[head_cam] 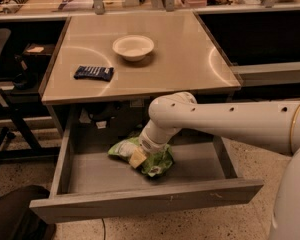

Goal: Pick green rice chip bag from top drawer and place on counter

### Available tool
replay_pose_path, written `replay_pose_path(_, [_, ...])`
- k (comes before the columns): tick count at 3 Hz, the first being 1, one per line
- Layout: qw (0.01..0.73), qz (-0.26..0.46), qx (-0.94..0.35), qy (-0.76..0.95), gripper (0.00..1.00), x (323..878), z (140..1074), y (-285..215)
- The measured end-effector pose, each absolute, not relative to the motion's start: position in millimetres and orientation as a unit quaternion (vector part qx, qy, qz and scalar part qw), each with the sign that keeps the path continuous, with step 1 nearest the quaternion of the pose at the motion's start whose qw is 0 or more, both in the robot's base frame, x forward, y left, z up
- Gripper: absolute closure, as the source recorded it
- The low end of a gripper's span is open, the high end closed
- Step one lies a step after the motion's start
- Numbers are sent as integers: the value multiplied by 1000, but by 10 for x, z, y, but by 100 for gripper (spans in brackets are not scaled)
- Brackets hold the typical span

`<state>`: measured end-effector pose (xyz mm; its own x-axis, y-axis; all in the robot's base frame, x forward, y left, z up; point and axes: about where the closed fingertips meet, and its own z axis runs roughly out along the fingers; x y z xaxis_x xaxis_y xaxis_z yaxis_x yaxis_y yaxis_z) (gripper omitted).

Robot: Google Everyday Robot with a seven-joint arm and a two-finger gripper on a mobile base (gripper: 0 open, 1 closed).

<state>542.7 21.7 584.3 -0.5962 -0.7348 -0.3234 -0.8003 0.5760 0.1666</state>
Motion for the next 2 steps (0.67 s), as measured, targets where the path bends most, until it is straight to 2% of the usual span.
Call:
replay_pose_path(1, [110,149,-436,881,86,5426,5846,217])
replay_pose_path(2, [110,149,-436,881,100,5426,5903,216])
